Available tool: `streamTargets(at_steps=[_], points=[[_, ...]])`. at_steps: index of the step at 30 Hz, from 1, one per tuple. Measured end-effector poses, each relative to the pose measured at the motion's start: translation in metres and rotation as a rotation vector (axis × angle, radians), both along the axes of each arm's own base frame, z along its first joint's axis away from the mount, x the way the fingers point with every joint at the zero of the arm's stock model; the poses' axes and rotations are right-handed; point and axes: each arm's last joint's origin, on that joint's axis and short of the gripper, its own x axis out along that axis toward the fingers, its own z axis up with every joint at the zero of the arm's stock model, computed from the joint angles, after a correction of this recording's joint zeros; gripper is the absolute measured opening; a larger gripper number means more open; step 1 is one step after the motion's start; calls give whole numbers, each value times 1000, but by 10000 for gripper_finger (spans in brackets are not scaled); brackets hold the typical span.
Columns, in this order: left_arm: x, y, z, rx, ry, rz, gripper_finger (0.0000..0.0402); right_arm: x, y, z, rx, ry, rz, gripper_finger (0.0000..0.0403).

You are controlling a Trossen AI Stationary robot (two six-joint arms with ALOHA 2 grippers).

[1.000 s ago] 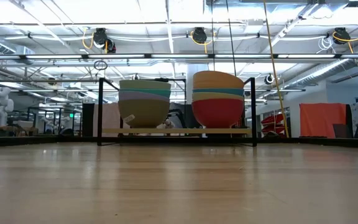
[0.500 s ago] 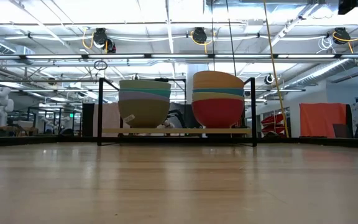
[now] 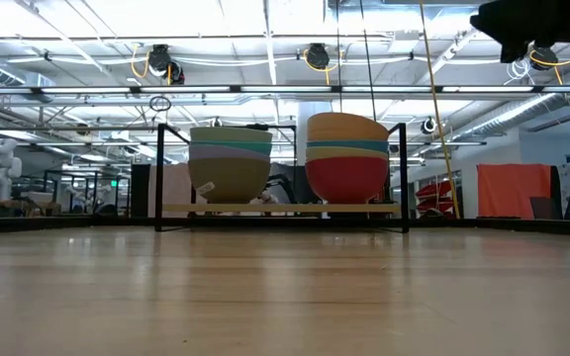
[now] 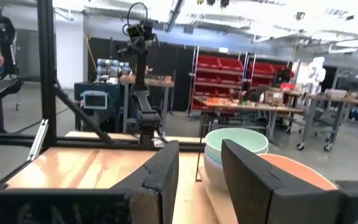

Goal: Place and stack bowls onto a shelf
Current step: Return to Home Position

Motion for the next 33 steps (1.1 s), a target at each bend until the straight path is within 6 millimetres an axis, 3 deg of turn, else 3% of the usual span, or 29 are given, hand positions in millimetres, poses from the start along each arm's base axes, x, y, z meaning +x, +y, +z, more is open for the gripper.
streamTargets(at_steps=[13,23,33], points=[[62,12,-13,-50,68,3,37,20,-5,-39,-19,-44,-6,116],[121,24,-42,-100,127,20,37,25,-6,-59,2,4,-4,116],[160,33,-67,-114,99,43,37,28,-7,-71,10,36,-3,116]])
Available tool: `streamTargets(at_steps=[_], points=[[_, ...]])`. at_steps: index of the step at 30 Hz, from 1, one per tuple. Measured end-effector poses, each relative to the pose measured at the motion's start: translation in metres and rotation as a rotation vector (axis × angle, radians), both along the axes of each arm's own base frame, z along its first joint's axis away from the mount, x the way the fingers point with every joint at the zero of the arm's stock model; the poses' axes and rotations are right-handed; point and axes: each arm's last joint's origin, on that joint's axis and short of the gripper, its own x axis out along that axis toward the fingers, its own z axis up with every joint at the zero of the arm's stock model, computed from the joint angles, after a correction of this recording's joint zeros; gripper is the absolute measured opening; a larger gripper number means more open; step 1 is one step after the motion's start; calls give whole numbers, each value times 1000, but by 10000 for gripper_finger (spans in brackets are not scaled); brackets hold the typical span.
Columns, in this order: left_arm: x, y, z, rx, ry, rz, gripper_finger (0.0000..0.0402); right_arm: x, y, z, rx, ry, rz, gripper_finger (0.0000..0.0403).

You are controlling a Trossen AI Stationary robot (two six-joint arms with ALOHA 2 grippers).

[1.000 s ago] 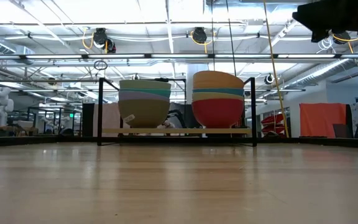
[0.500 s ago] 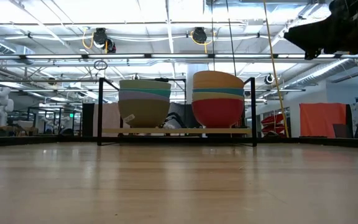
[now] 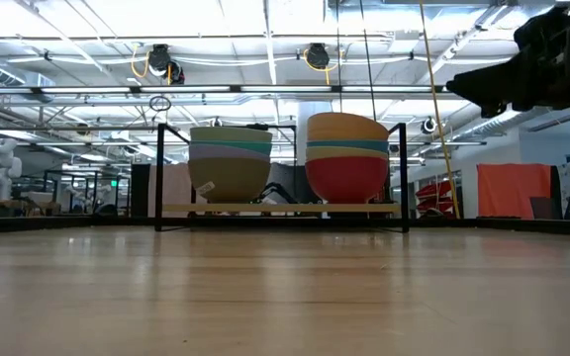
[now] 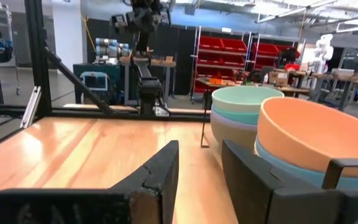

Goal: Place and stack bowls onto a shelf
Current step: Return to Home Position

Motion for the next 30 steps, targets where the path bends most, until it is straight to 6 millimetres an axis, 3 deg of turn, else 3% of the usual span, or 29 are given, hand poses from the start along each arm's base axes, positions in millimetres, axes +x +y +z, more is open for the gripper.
streamTargets(at_steps=[8,16,30], points=[[24,9,-30,36,62,155,37,0,0,0,-3,-4,0,116],[41,13,-54,131,56,132,37,0,0,-1,-4,2,0,116],[70,18,-101,114,11,113,37,0,0,-3,-21,27,-3,116]])
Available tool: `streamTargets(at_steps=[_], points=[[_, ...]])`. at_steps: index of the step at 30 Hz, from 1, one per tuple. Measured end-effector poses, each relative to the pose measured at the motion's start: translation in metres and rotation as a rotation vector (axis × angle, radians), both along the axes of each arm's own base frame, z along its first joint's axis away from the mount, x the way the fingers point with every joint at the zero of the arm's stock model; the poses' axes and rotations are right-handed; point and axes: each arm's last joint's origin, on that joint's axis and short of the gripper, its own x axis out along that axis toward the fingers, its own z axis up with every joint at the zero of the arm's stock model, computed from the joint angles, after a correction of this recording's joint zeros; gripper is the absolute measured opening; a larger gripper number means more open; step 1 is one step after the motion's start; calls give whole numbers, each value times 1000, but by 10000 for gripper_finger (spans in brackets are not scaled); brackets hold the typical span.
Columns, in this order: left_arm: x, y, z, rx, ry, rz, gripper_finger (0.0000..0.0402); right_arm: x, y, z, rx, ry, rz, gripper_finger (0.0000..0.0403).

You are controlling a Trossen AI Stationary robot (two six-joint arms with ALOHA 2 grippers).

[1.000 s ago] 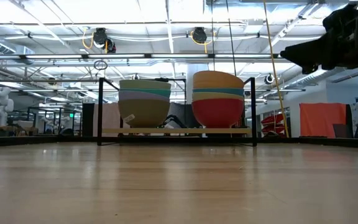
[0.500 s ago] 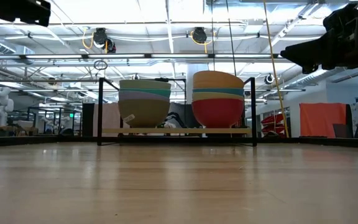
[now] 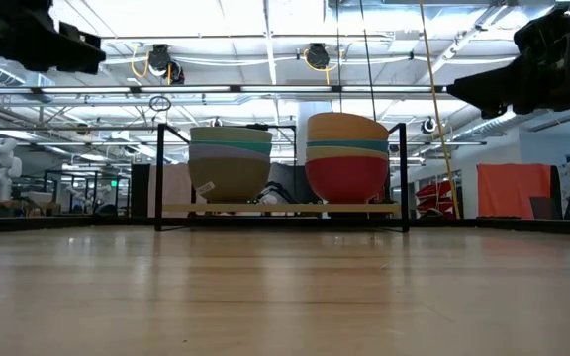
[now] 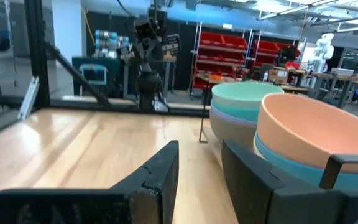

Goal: Place and stack bowls onto a shelf
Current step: Return to Home Position

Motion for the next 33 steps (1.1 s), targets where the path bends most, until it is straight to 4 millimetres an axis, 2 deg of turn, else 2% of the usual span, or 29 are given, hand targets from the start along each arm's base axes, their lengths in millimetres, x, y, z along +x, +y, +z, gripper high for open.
streamTargets(at_steps=[17,26,33], points=[[17,3,-63,-28,-48,5,37,0,0,-5,-84,56,-5,116],[18,3,-81,-55,-38,10,37,0,0,-6,-123,72,-13,116],[18,3,-82,-1,-46,-1,37,0,0,-6,-118,73,-13,116]])
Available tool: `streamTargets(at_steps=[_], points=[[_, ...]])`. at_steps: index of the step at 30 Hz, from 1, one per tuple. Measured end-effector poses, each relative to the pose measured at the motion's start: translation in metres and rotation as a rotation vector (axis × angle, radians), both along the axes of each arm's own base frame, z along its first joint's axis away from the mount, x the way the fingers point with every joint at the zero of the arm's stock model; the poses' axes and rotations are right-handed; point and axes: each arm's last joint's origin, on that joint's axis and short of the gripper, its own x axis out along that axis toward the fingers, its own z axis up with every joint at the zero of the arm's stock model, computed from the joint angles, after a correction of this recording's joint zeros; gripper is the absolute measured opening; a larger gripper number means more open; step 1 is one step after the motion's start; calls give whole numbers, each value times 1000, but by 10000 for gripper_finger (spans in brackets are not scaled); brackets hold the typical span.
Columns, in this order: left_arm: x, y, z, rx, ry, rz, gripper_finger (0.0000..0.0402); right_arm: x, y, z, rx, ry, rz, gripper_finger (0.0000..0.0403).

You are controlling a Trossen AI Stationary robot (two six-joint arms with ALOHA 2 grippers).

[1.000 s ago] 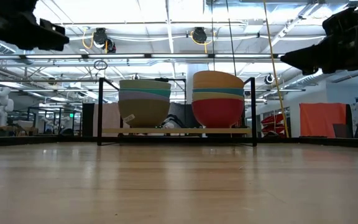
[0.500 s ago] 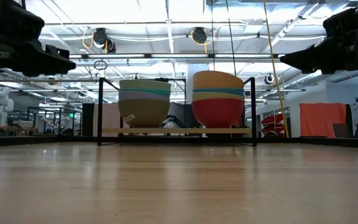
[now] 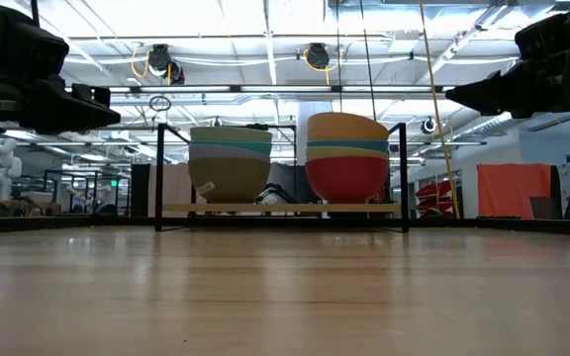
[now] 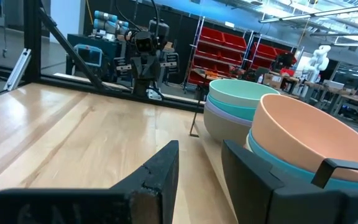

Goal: Place and stack bowls onto a shelf
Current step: Return to Home Position

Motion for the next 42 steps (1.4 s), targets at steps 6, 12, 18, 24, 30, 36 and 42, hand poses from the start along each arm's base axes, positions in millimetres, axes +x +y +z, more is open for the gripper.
streamTargets(at_steps=[6,12,18,24,30,36,42], points=[[0,0,0,-20,3,5,37,0,0,0,2,0,0,116],[0,0,0,-33,7,10,37,0,0,2,-3,-23,4,116],[0,0,0,-76,13,18,37,0,0,3,-4,-27,5,116],[0,0,0,-108,17,25,37,0,0,3,-5,-29,6,116],[0,0,0,-108,17,25,37,0,0,3,-5,-31,6,116],[0,0,0,-108,17,25,37,0,0,3,-6,-33,6,116],[0,0,0,-108,17,25,37,0,0,3,-6,-33,6,116]])
